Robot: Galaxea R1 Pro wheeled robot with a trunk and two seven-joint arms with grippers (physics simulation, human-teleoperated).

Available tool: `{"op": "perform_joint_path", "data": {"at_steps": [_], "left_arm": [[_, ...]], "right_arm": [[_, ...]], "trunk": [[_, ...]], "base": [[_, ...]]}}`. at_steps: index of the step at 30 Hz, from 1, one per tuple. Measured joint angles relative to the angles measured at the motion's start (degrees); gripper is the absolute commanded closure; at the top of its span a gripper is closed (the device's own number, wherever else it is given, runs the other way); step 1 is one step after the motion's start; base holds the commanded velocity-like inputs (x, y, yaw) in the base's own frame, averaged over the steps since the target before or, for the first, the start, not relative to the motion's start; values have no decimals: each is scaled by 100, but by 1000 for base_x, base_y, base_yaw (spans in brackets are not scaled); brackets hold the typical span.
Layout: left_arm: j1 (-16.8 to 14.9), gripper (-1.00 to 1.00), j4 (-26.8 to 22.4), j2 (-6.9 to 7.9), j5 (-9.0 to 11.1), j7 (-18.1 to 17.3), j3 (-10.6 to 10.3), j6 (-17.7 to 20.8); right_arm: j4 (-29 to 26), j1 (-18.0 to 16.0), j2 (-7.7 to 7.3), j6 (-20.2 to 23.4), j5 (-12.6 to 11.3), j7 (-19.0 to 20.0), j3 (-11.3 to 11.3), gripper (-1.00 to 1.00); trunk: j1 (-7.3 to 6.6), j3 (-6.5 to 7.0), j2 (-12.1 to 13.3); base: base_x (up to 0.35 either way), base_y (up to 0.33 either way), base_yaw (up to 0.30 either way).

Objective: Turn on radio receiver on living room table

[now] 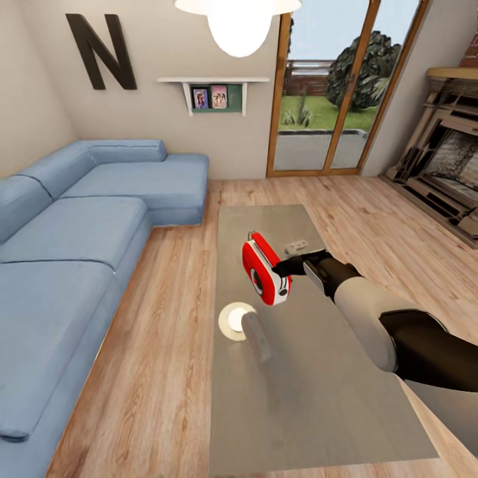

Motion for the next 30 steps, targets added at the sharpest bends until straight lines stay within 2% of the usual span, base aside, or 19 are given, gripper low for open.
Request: {"op": "perform_joint_path", "data": {"at_steps": [10, 14, 16, 24, 25, 26, 27, 28, 30], "left_arm": [[0, -100, 0, 0, 0, 0, 0, 0], [1, -100, 0, 0, 9, -6, 5, -6], [3, -100, 0, 0, 21, -8, 8, -3], [4, -100, 0, 0, 26, -9, 9, 0], [6, -100, 1, 0, 26, -9, 9, 0], [4, -100, 3, 0, 26, -9, 10, 0], [3, -100, 4, 0, 26, -9, 11, 0], [2, -100, 3, 0, 26, -9, 12, 0], [1, -100, 3, 0, 26, -9, 12, 0]], "right_arm": [[344, 1, 0, -27, 8, 26, 16, 100], [402, 1, 0, -31, -2, 230, 7, 100], [426, 3, -6, -32, -1, 565, 19, 100], [424, 1, -9, -44, 55, 710, 41, 100], [424, -1, -13, -55, 142, 1015, 127, 100], [461, 3, -19, -11, 41, 1332, 62, 100], [424, 1, -56, -10, 37, 1572, 9, 100], [417, -1, -86, -26, 87, 1706, 7, 100], [424, 1, -213, -35, 263, 2087, 147, 100]], "trunk": [[0, 93, 0], [0, 131, 0], [0, 149, 0], [0, 224, 0], [0, 234, 0], [0, 242, 0], [0, 252, 0], [0, 262, 0], [0, 280, 0]], "base": [[0, 0, 0], [0, 0, 0], [0, 0, 0], [0, 0, 0], [0, 0, 0], [0, 0, 0], [0, 0, 0], [0, 0, 0], [0, 0, 0]]}}
